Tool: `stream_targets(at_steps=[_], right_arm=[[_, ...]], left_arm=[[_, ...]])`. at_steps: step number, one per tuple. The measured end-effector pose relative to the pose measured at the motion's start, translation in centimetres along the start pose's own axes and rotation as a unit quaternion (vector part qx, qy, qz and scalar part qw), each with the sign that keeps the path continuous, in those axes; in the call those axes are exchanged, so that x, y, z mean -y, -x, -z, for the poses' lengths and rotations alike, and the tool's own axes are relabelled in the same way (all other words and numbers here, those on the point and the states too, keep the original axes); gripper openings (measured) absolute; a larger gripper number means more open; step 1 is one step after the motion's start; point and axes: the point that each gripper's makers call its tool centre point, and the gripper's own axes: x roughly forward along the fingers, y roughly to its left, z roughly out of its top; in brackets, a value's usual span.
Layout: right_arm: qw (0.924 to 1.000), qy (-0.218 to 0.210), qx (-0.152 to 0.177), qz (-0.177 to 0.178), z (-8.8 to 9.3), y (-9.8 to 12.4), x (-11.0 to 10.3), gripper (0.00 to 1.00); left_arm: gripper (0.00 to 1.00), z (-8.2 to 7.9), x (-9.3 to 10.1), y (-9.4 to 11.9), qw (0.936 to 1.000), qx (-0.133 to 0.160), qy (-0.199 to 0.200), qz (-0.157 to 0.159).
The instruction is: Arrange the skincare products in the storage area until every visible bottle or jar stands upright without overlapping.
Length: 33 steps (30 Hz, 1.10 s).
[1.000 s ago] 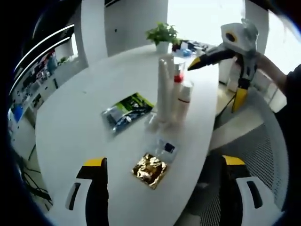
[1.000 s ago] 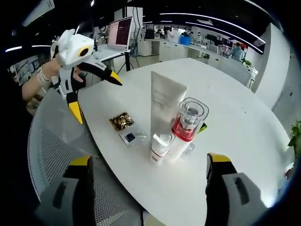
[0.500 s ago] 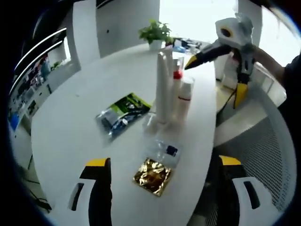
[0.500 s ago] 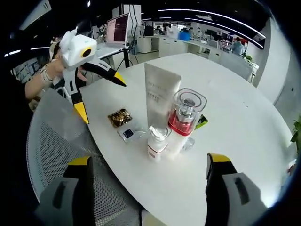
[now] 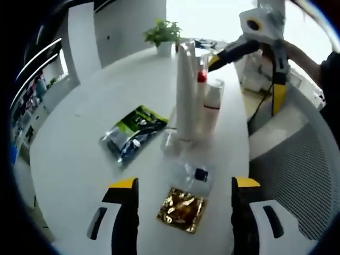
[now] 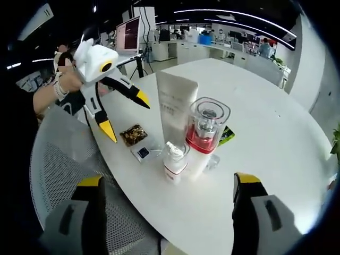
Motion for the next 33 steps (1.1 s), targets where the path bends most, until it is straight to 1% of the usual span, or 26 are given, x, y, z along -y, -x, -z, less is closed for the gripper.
stream_targets(at_steps=[3,4,5,6,11,15,16,17,19,21,24,27,33], right_arm=[[1.0000,-0.005,0.004,0.001,0.0,0.1,0.2,1.00],[1.0000,-0.005,0.004,0.002,0.0,0.1,0.3,1.00],[1.0000,-0.005,0.001,0.003,0.1,0.1,0.3,1.00],[1.0000,-0.005,0.000,0.003,0.2,0.1,0.4,1.00],[0.9999,-0.010,0.000,0.003,0.2,0.0,0.4,1.00],[0.9999,-0.015,-0.001,0.002,0.4,-0.1,0.5,1.00],[0.9999,-0.016,-0.001,0.002,0.4,-0.1,0.5,1.00],[0.9999,-0.016,-0.002,0.002,0.5,-0.1,0.6,1.00],[0.9998,-0.018,-0.003,0.001,0.6,-0.2,0.6,1.00],[0.9998,-0.020,-0.003,0.001,0.7,-0.2,0.5,1.00],[0.9997,-0.022,-0.005,0.001,0.8,-0.3,0.5,1.00],[0.9996,-0.026,-0.007,-0.001,1.1,-0.3,0.4,1.00],[0.9994,-0.033,-0.009,0.001,1.5,-0.2,0.6,1.00]], left_arm=[[0.51,-0.5,-0.3,-0.9,0.9999,0.007,-0.004,0.009],[0.46,-0.6,-0.5,-1.3,0.9999,0.006,-0.001,0.013],[0.44,-0.6,-0.5,-1.6,0.9999,0.003,-0.004,0.016],[0.44,-0.8,-0.7,-2.0,0.9998,0.003,-0.016,0.014],[0.40,-1.4,-1.4,-3.6,0.9996,0.007,-0.022,0.016],[0.32,-2.0,-1.7,-4.3,0.9992,0.016,-0.034,0.011],[0.32,-2.0,-1.7,-4.7,0.9993,0.013,-0.032,0.017],[0.34,-1.9,-1.7,-4.9,0.9992,0.011,-0.031,0.022],[0.38,-1.9,-1.6,-5.4,0.9990,0.009,-0.035,0.024],[0.38,-1.8,-1.6,-6.1,0.9987,0.004,-0.045,0.023],[0.37,-1.7,-1.7,-6.8,0.9986,0.001,-0.045,0.029],[0.34,-1.9,-1.9,-7.3,0.9984,0.002,-0.047,0.032],[0.32,-1.9,-2.0,-8.0,0.9978,0.002,-0.056,0.037]])
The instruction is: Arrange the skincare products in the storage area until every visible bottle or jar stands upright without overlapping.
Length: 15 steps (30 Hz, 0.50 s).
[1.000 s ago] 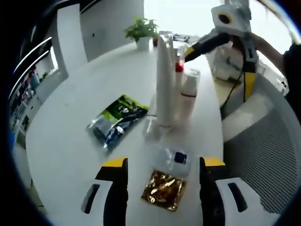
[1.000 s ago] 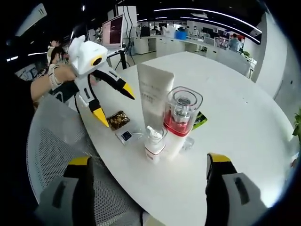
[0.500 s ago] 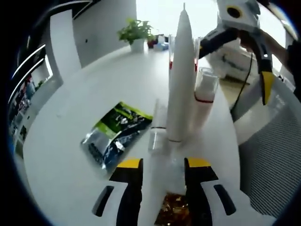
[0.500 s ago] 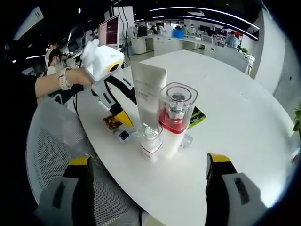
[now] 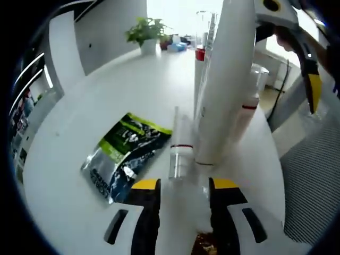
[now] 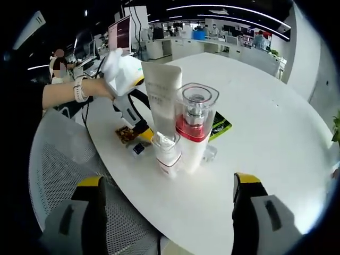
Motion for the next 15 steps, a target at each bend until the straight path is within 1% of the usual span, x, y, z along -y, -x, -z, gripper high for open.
stream_targets(at_steps=[5,11,15], right_arm=[[1.0000,-0.003,-0.005,-0.002,0.3,-0.1,0.0,1.00],[0.9999,-0.009,-0.004,-0.002,0.5,-0.1,0.2,1.00],[0.9999,-0.012,-0.007,-0.003,0.8,-0.1,0.2,1.00]], left_arm=[[0.28,-0.2,0.0,-0.7,1.0000,0.001,-0.003,0.006],[0.25,-0.1,-0.2,-1.0,0.9999,-0.001,-0.010,0.009],[0.21,-0.1,-0.4,-1.2,0.9998,-0.001,-0.015,0.012]])
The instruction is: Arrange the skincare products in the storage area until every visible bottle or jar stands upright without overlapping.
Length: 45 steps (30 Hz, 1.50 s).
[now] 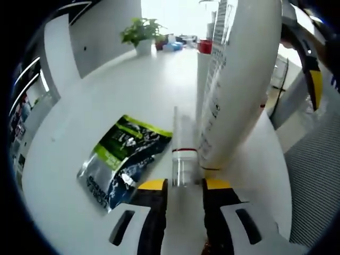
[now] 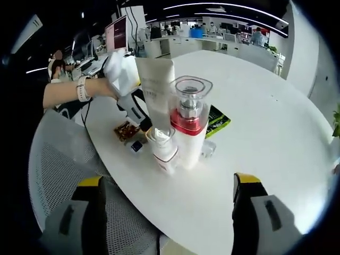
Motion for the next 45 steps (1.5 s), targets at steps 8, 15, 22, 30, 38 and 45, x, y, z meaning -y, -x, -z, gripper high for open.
stream_targets(at_steps=[8,15,22,30,38,45], right_arm=[[0.9999,-0.013,0.004,0.001,0.1,0.0,0.3,1.00],[0.9999,-0.010,0.000,-0.001,0.3,-0.2,0.0,1.00],[0.9999,-0.011,0.007,-0.001,-0.1,-0.2,-0.2,1.00],[0.9998,-0.009,0.016,0.003,-0.4,0.3,-0.5,1.00],[0.9995,0.002,0.031,0.010,-0.5,0.4,-1.5,0.99],[0.9985,0.016,0.047,0.024,-1.0,1.0,-1.8,0.99]], left_arm=[[0.16,-0.4,0.0,0.3,0.9999,0.010,0.000,0.012],[0.15,-0.2,-0.3,0.5,0.9998,0.008,-0.017,0.001],[0.14,-0.3,-0.8,1.4,0.9997,0.014,0.011,-0.016],[0.14,0.2,-1.1,2.6,0.9993,0.012,0.021,-0.028],[0.14,0.7,-1.5,4.5,0.9970,0.018,0.051,-0.056],[0.14,1.3,-1.4,6.1,0.9955,0.020,0.061,-0.070]])
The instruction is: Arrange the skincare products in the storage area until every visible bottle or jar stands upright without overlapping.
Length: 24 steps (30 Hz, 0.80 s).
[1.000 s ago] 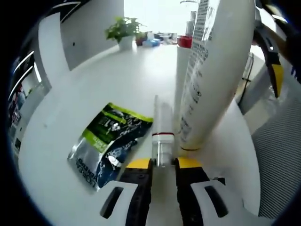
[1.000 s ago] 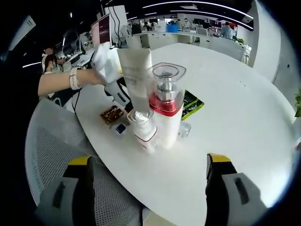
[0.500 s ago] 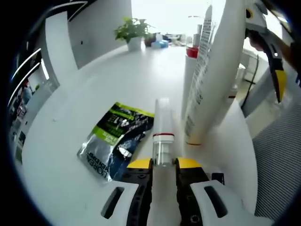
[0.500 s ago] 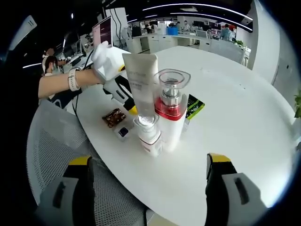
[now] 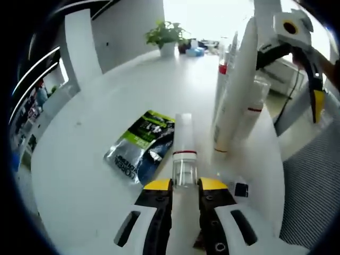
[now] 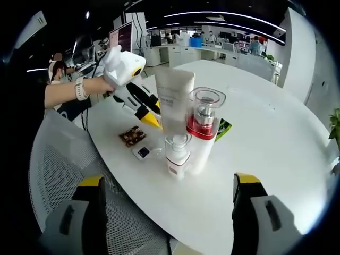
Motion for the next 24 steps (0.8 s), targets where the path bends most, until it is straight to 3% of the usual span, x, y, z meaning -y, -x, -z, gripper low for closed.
stream_targets(at_steps=[3,10,20,24], right_arm=[[1.0000,0.004,-0.001,-0.002,-0.2,0.3,-0.1,0.94],[0.9995,0.000,0.031,-0.008,-1.7,0.6,-0.7,0.84],[0.9977,0.024,0.055,-0.031,-3.1,1.6,-2.4,0.65],[0.9954,0.030,0.071,-0.057,-4.0,1.6,-3.8,0.60]], left_arm=[[0.14,0.1,-0.1,0.6,0.9999,0.006,0.010,-0.005],[0.14,0.7,-0.4,1.8,0.9997,-0.004,0.016,-0.017],[0.14,1.4,-0.2,3.7,0.9994,-0.013,0.006,-0.032],[0.14,1.6,-0.1,4.3,0.9992,-0.015,0.005,-0.036]])
